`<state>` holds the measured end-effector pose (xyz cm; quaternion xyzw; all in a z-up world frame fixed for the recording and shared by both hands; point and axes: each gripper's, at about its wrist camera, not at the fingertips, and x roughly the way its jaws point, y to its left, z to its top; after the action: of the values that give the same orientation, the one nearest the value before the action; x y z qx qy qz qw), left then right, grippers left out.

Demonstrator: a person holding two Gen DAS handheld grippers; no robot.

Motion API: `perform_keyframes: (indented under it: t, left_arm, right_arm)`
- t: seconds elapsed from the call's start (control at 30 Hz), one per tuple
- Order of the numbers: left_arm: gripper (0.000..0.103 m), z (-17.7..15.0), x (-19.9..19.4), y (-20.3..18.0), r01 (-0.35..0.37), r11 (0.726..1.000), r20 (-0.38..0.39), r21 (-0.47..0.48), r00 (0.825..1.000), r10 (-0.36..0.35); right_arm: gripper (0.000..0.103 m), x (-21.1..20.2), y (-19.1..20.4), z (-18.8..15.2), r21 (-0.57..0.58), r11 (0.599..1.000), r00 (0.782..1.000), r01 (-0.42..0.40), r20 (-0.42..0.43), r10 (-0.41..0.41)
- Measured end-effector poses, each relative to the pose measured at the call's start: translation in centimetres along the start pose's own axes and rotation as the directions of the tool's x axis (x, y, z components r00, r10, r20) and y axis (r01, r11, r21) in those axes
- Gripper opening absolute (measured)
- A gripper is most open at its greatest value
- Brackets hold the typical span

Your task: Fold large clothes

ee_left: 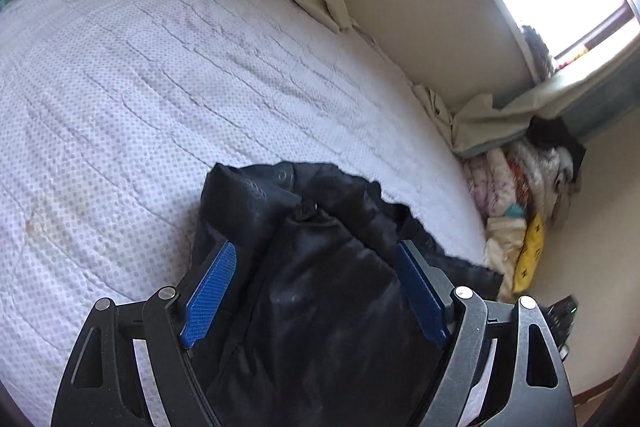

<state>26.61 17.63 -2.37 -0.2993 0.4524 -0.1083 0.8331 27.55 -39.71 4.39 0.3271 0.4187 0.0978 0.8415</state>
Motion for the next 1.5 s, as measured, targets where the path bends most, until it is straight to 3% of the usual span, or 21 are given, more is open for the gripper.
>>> perform_keyframes:
  t: [0.07,0.23,0.33,0.37,0.4,0.5,0.57,0.7,0.83,0.97,1.03,1.1,1.17,1.23,1.27,1.3,1.33,1.4,1.5]
  left_arm:
    - [0.085,-0.5,0.8,-0.3,-0.025,0.999,-0.031,0.029,0.999,0.026]
    - [0.078,-1.8,1.9,0.0,-0.03,0.999,-0.079,0.037,0.996,0.033]
    - [0.051,-2.6,2.2,-0.1,-0.024,0.998,-0.109,0.056,0.994,0.03]
    - [0.036,-2.7,2.4,-0.2,-0.038,0.997,-0.117,0.074,0.992,0.047]
    - [0.028,-2.8,2.5,-0.3,-0.048,0.995,-0.124,0.087,0.991,0.058]
    - [0.018,-3.4,2.6,-0.7,-0.075,0.989,-0.137,0.127,0.986,0.092]
    - [0.017,-3.6,2.4,-0.8,-0.122,0.984,-0.122,0.127,0.983,0.137]
    - [0.017,-4.3,2.6,1.4,-0.101,0.994,-0.17,0.047,0.98,0.108]
    - [0.019,-5.5,3.9,2.3,-0.103,0.993,-0.2,0.05,0.973,0.111]
    - [0.023,-4.9,3.7,2.3,-0.081,0.996,-0.198,0.02,0.977,0.084]
    - [0.026,-4.0,2.5,2.1,-0.067,0.998,-0.17,0.0,0.983,0.067]
    - [0.035,-3.2,1.1,1.5,-0.074,0.997,-0.125,0.007,0.989,0.074]
    - [0.039,-2.0,-1.5,0.5,-0.151,0.987,-0.008,0.063,0.988,0.152]
    - [0.04,-1.5,-3.3,-0.7,-0.22,0.968,0.098,0.119,0.973,0.209]
    - [0.04,-1.5,-3.7,-1.3,-0.222,0.966,0.127,0.135,0.97,0.205]
    - [0.041,-1.6,-4.0,-2.1,-0.189,0.969,0.149,0.157,0.975,0.166]
    - [0.044,-1.8,-3.9,-2.6,-0.146,0.973,0.146,0.181,0.982,0.121]
    - [0.056,-2.3,-2.4,-4.3,-0.098,0.964,0.109,0.249,0.991,0.073]
    - [0.067,-3.3,0.7,-6.6,-0.171,0.921,0.091,0.351,0.985,0.148]
  right_arm:
    - [0.068,0.0,0.8,-0.2,-0.107,0.987,0.993,0.116,0.01,-0.116]
    - [0.068,2.0,0.1,-1.0,-0.177,0.968,0.979,0.178,-0.068,-0.192]
    - [0.068,3.1,0.3,-2.0,-0.216,0.959,0.971,0.185,-0.108,-0.212]
    - [0.065,3.3,0.5,-2.2,-0.229,0.956,0.97,0.184,-0.112,-0.214]
    - [0.05,3.5,0.8,-2.4,-0.248,0.952,0.97,0.18,-0.117,-0.214]
    - [0.016,4.1,1.4,-3.3,-0.307,0.923,0.951,0.232,-0.129,-0.282]
    - [0.012,4.0,0.9,-3.6,-0.287,0.923,0.945,0.256,-0.125,-0.301]
    - [0.009,4.0,-1.1,-4.2,-0.21,0.935,0.935,0.287,-0.149,-0.321]
    - [0.01,5.6,-2.3,-5.9,-0.235,0.916,0.909,0.326,-0.189,-0.372]
    - [0.013,5.9,-3.4,-5.9,-0.193,0.933,0.921,0.303,-0.192,-0.339]
    - [0.022,4.9,-3.7,-5.2,-0.131,0.954,0.934,0.27,-0.206,-0.293]
    - [0.059,3.2,-3.7,-4.3,-0.069,0.97,0.952,0.233,-0.19,-0.242]
    - [0.068,1.5,-3.0,-3.7,-0.064,0.969,0.96,0.238,-0.135,-0.245]
    - [0.068,-0.6,-1.6,-3.0,-0.127,0.943,0.95,0.307,-0.028,-0.312]
    - [0.067,-1.6,-0.5,-2.8,-0.178,0.913,0.93,0.368,0.056,-0.364]
    - [0.058,-2.2,0.9,-2.7,-0.242,0.879,0.912,0.41,0.135,-0.388]
    - [0.052,-2.4,2.1,-2.8,-0.297,0.859,0.908,0.416,0.18,-0.378]
    - [0.027,-1.8,4.5,-3.0,-0.398,0.842,0.93,0.364,0.199,-0.308]
    - [0.017,1.2,6.4,-3.6,-0.477,0.805,0.935,0.353,0.168,-0.311]
